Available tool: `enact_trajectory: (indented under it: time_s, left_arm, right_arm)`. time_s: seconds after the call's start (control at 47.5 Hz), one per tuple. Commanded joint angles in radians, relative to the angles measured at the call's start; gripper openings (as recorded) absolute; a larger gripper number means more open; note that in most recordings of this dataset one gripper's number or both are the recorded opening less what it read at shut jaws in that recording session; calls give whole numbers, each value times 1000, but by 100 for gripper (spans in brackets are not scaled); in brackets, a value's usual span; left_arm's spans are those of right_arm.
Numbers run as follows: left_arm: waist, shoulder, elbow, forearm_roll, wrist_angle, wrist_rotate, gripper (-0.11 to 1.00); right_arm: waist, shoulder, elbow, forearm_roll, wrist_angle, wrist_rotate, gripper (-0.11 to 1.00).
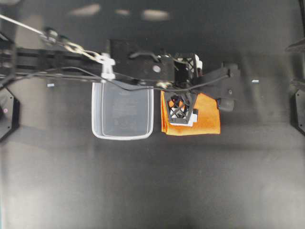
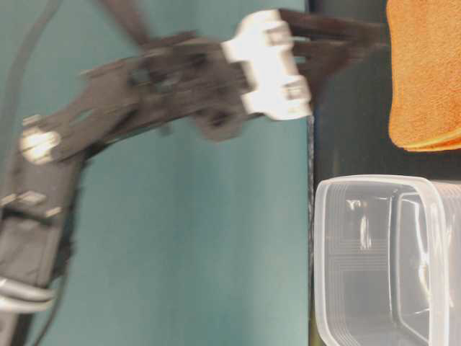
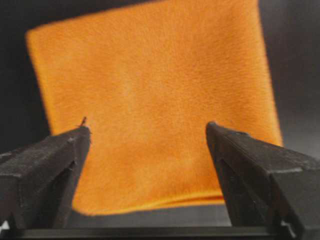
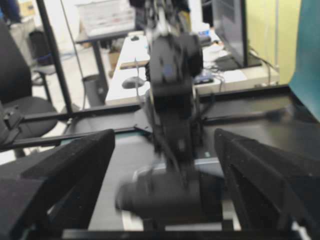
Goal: Place the orange towel into the container with the left arm.
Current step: 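Close the left gripper on the towel and lift it up, then carry the held towel left over the clear container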
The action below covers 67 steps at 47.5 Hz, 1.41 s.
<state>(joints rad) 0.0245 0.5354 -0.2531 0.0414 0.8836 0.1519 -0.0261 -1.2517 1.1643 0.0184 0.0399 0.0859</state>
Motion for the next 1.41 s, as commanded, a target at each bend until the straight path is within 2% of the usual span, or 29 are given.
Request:
enact_trajectory:
  time_s: [0.0, 0.295, 0.526, 0.631, 0.842, 0.884, 1.136, 1.284, 1.389]
  left_arm:
    - [-2, 20, -18, 3, -9, 2, 90]
    - [-6, 109, -2, 5, -26, 3, 90]
    - [-12, 112, 21, 3, -101, 3, 87]
    - [-17, 106, 34, 3, -92, 3, 70]
    - [-23, 12, 6, 3, 0, 9, 13]
    - [-20, -14, -2, 3, 14, 11, 6]
    - [-15, -261, -35, 5, 121, 5, 6]
    - [-21, -399, 29, 3, 242, -9, 6]
    - [-25, -479, 130, 5, 327, -12, 6]
  right_arm:
    - [-6, -2, -23, 0, -9, 0, 77]
    - [-5, -25, -38, 2, -5, 11, 77]
    - [-5, -21, -38, 6, -5, 12, 77]
    - [-5, -21, -37, 6, -5, 12, 77]
    - [-5, -21, -37, 6, -5, 9, 77]
    - [-5, -20, -37, 6, 0, 11, 77]
    - [-5, -25, -40, 6, 32, 9, 77]
    - [-5, -23, -40, 5, 32, 3, 77]
    - [-5, -20, -37, 5, 29, 3, 77]
